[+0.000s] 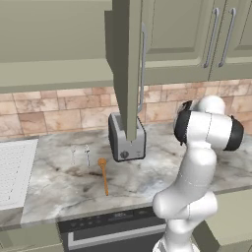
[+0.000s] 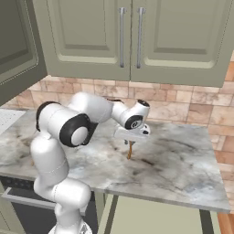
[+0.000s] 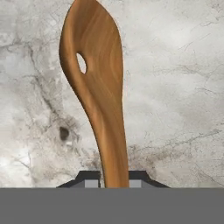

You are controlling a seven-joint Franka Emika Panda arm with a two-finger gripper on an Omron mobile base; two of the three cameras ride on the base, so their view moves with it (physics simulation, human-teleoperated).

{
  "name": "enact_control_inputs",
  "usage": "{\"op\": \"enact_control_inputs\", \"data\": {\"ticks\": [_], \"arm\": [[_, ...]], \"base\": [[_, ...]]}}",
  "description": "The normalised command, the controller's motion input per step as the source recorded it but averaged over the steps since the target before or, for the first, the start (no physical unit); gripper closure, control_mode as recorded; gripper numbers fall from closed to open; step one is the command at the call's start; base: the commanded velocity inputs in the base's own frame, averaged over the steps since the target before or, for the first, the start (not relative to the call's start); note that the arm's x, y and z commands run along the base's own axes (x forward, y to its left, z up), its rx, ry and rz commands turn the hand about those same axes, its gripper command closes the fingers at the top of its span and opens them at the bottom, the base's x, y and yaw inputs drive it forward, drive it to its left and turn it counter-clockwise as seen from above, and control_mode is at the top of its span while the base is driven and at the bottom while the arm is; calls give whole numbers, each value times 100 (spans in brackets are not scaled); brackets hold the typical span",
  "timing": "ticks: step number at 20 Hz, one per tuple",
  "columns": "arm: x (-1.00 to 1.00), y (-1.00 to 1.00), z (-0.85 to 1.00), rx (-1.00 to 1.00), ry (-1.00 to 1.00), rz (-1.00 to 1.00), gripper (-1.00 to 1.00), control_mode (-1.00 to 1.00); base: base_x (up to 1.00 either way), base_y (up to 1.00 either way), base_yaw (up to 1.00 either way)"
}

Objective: Organize the utensils by type. Pick up the wooden spoons from the counter and place them in the open cabinet. Then pick up the metallic utensils from the counter and place them in the open drawer.

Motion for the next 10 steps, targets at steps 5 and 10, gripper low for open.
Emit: {"op": "enact_control_inputs", "data": {"ticks": [5,10], "arm": [[-77,9,55,5,-3,5,100,-100],[-77,24,57,0,-10,3,100,-100]], "base": [[0,0,0],[0,0,0]]}}
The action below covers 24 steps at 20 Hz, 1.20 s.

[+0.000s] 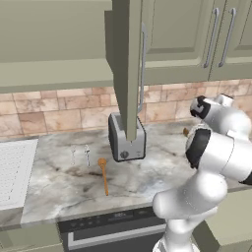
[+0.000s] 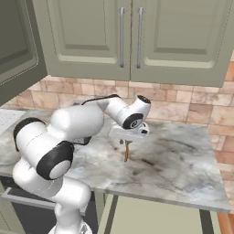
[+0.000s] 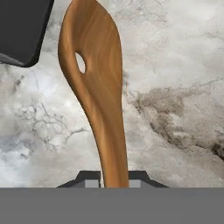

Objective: Organize the utensils by type. Pick up the wooden spoons from the counter and place them in the open cabinet. Then pick up the metallic utensils from the counter and place them in the open drawer.

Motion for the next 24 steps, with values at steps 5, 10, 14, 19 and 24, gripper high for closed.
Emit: {"op": "enact_control_inputs", "data": {"ticks": [5,10,14,19,24], "arm": [[-75,31,51,-2,-30,0,100,-100],[-61,36,52,-3,-25,0,100,-100],[-55,34,59,0,-5,0,100,-100],[-48,35,62,0,0,0,100,-100],[-35,31,52,0,2,0,100,-100]], "base": [[0,0,0],[0,0,0],[0,0,0],[0,0,0],[0,0,0]]}}
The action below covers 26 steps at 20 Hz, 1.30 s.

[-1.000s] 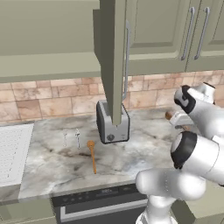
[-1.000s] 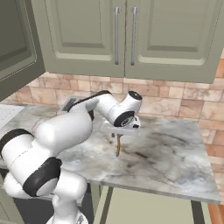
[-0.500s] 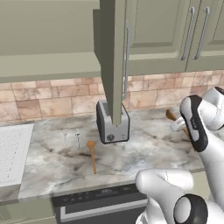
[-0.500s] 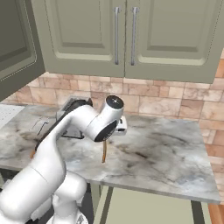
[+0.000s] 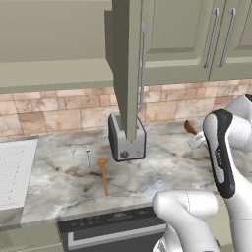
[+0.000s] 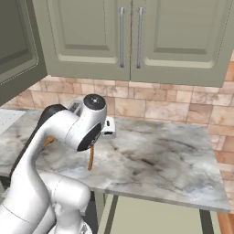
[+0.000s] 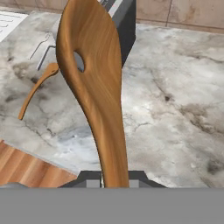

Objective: Organize the utensils by type. Pick up the wooden spoons from the counter and place them in the open cabinet. Then pick up the metallic utensils from the counter and place them in the open drawer.

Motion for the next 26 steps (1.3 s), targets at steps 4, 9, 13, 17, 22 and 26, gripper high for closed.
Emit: {"op": "enact_control_inputs", "data": {"ticks": [4,9,13,17,22,26], "arm": [[-28,15,28,-4,0,0,100,-100],[-17,13,14,-4,0,-3,100,-100],[-15,6,6,-1,0,-3,100,-100],[-2,0,0,-2,0,0,100,-100],[0,0,0,0,0,0,100,-100],[0,0,0,0,0,0,100,-100]], "base": [[0,0,0],[0,0,0],[0,0,0],[0,0,0],[0,0,0],[0,0,0]]}}
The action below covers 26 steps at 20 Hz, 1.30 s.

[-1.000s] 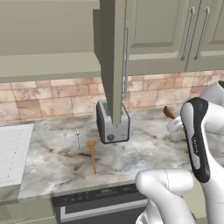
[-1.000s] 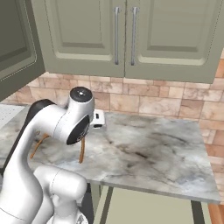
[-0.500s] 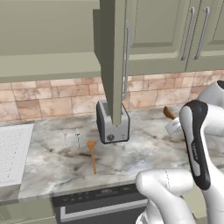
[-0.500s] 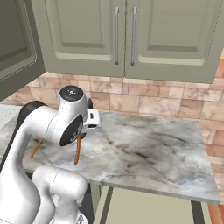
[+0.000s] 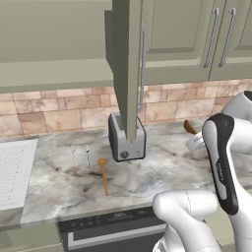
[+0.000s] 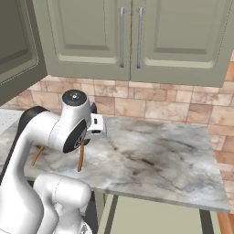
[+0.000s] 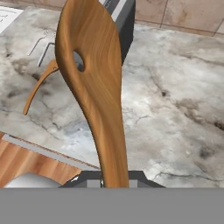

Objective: Organize the utensils by type. Pick up the wooden spoons from the counter and place them in the open cabinet. Then pick up the metallic utensils from the counter and place them in the open drawer.

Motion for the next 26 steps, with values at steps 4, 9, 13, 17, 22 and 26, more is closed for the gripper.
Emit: {"op": "enact_control_inputs", "data": {"ticks": [4,9,13,17,22,26], "arm": [[0,0,0,0,0,0,100,-100],[-3,0,0,0,0,0,100,100],[0,0,0,0,0,0,100,100],[0,0,0,0,0,0,100,100],[0,0,0,0,0,0,100,100],[0,0,0,0,0,0,100,100]], "base": [[0,0,0],[-4,0,0],[-37,0,-2],[-46,5,-9],[-50,27,-20],[-50,41,-28]]}}
